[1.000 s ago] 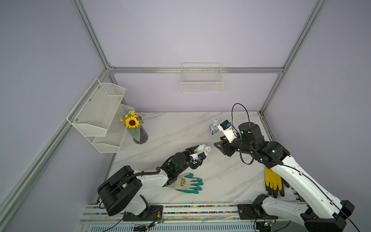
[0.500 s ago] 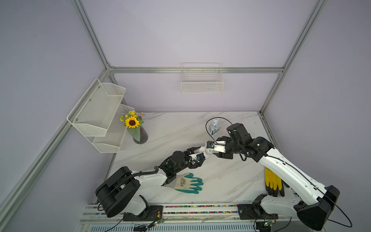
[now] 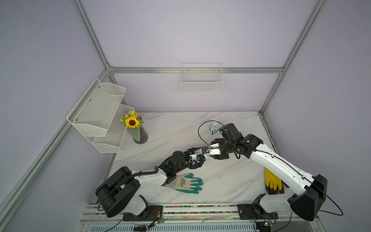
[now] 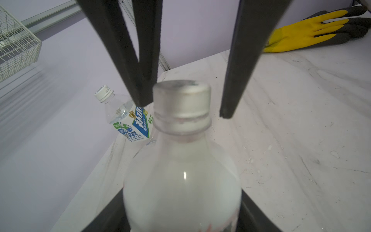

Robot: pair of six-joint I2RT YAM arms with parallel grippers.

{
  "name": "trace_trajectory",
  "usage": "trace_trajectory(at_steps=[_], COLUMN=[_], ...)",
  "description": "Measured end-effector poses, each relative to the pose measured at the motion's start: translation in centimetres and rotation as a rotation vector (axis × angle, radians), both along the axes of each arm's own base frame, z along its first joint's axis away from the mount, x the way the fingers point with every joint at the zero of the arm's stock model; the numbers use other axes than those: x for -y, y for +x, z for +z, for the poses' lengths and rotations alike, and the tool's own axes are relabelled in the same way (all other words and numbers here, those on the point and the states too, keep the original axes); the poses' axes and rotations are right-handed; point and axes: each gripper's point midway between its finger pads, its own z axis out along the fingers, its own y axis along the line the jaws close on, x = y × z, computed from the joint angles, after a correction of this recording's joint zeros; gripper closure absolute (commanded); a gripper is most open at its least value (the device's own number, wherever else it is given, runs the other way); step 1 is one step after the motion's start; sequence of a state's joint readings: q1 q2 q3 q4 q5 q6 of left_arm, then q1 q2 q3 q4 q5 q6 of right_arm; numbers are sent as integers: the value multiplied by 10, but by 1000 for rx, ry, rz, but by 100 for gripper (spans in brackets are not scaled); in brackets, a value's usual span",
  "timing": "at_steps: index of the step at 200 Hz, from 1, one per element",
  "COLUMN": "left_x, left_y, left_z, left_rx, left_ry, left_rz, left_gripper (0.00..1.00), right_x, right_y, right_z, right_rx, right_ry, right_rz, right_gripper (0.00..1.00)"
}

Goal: Screw on the bottle caps
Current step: Screw the bottle cap onto the plastic bottle.

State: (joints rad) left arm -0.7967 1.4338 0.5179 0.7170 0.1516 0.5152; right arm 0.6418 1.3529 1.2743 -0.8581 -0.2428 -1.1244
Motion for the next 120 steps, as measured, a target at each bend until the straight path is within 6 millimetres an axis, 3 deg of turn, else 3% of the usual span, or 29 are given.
trace_trajectory(at_steps=[27, 70, 96, 120], left_x=[0, 0, -3, -7], left_y=[0, 0, 5, 9], left_z=[0, 1, 1, 1], left_rx=[-1, -7, -7, 3], left_ry=[0, -8, -8, -2], left_rz=[-1, 2, 28, 61], left_gripper=[32, 32, 32, 32], right_x=[-1, -3, -7, -9], right_y=[-1, 0, 6, 14], right_z=[2, 5, 5, 4], right_rx=[-3, -62, -190, -382], right_ry=[6, 26, 97, 223], right_rz=[3, -59, -250, -579], right_gripper=[63, 85, 90, 93])
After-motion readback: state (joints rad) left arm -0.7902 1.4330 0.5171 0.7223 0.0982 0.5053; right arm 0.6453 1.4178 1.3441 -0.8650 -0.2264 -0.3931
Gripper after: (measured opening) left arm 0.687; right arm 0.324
